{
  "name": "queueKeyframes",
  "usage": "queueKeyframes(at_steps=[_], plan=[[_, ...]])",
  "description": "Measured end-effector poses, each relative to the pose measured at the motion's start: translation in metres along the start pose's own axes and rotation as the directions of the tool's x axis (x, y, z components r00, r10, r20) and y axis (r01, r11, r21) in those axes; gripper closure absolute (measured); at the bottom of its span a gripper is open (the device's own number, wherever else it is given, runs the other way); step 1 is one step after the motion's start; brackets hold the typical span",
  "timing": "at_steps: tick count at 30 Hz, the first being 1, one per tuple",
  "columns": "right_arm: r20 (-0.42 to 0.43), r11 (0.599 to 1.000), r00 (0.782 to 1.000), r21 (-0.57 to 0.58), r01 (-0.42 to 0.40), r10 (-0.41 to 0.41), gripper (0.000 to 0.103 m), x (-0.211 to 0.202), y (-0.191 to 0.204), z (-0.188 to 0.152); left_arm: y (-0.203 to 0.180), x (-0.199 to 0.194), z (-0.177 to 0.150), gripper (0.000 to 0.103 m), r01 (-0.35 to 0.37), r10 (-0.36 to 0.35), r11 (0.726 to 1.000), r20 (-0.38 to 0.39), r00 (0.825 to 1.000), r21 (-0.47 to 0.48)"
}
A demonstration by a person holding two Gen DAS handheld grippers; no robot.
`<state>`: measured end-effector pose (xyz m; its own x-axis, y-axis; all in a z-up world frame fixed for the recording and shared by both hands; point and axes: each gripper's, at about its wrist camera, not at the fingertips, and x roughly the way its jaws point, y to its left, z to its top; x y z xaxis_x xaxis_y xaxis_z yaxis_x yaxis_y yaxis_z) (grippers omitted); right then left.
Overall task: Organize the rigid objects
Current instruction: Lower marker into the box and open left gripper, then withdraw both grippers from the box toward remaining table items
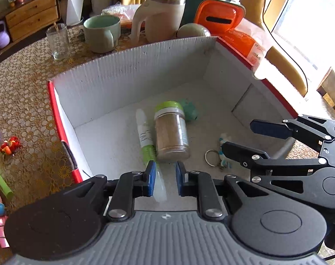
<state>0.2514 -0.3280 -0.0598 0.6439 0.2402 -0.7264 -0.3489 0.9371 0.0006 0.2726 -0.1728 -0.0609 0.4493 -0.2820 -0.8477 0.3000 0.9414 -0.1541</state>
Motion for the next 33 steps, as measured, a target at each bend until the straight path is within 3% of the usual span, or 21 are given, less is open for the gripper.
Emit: queueKeyframes(at_steps=[16,31,33], plan=[[0.111,0.997,0.991,0.012,-0.070,0.069,0.030,-0.064,0.031,0.001,0.002,-0.080,-0.035,0.085,-0.035,0.024,0.998,0.174,0.984,0.058],[0.193,0.986,0.968,-0.016,-0.163,0.163,0.019,-0.100,0.088,-0.002,0.042,-0.138,-0.080,0.084,-0.005,0.001,1.000,0.247,0.969,0.015],[0.198,0.985,0.964,-0.025,-0.173,0.175,0.018,-0.100,0.098,-0.002,0.050,-0.143,-0.085,0.075,-0.001,0.001,1.000,0.253,0.967,0.000]])
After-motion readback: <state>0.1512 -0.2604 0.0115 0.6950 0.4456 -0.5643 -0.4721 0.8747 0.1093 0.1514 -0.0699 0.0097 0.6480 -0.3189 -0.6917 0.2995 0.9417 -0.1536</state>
